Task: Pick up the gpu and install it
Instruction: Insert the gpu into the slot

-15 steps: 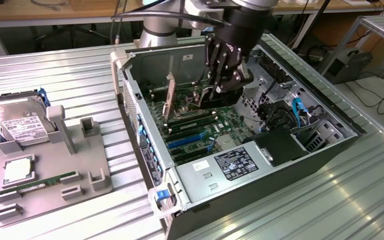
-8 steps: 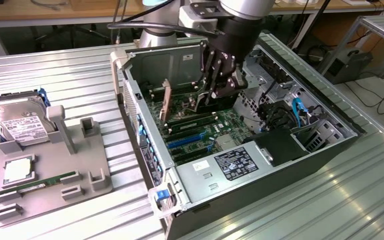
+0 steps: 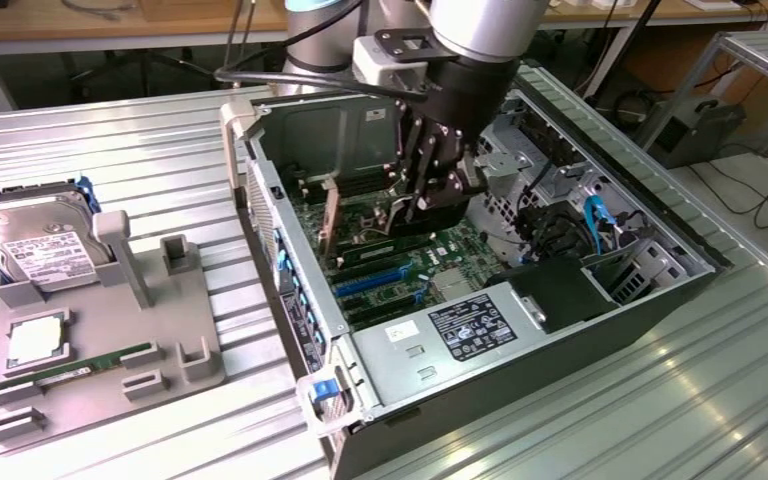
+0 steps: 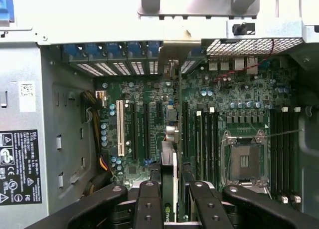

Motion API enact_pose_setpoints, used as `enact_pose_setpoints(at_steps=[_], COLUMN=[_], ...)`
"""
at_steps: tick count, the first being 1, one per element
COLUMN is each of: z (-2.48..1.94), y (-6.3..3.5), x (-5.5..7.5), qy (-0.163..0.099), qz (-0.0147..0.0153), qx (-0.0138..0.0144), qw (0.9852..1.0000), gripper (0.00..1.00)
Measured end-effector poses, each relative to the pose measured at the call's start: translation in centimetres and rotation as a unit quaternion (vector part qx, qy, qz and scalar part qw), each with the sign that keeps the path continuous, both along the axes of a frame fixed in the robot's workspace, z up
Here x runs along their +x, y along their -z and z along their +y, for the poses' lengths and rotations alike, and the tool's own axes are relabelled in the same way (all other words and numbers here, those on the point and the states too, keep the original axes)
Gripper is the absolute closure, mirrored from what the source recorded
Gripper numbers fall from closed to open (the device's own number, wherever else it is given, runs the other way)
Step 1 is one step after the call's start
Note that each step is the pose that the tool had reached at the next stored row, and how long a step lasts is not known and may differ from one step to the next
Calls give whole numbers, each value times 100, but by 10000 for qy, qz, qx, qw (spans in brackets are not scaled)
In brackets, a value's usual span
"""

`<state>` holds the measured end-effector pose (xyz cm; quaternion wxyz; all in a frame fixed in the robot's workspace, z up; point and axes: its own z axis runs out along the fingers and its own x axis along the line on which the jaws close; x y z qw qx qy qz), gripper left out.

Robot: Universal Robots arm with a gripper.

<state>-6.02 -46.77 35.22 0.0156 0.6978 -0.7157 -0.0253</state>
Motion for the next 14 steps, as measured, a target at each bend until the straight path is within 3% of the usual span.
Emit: enact_pose_setpoints(at_steps=[8, 14], z=[1, 13], y=[217, 310], x=[-6, -24], qy=[-21, -21], qz=[-1, -13], qx=[2, 2], qw=[10000, 10000], gripper=[74, 74])
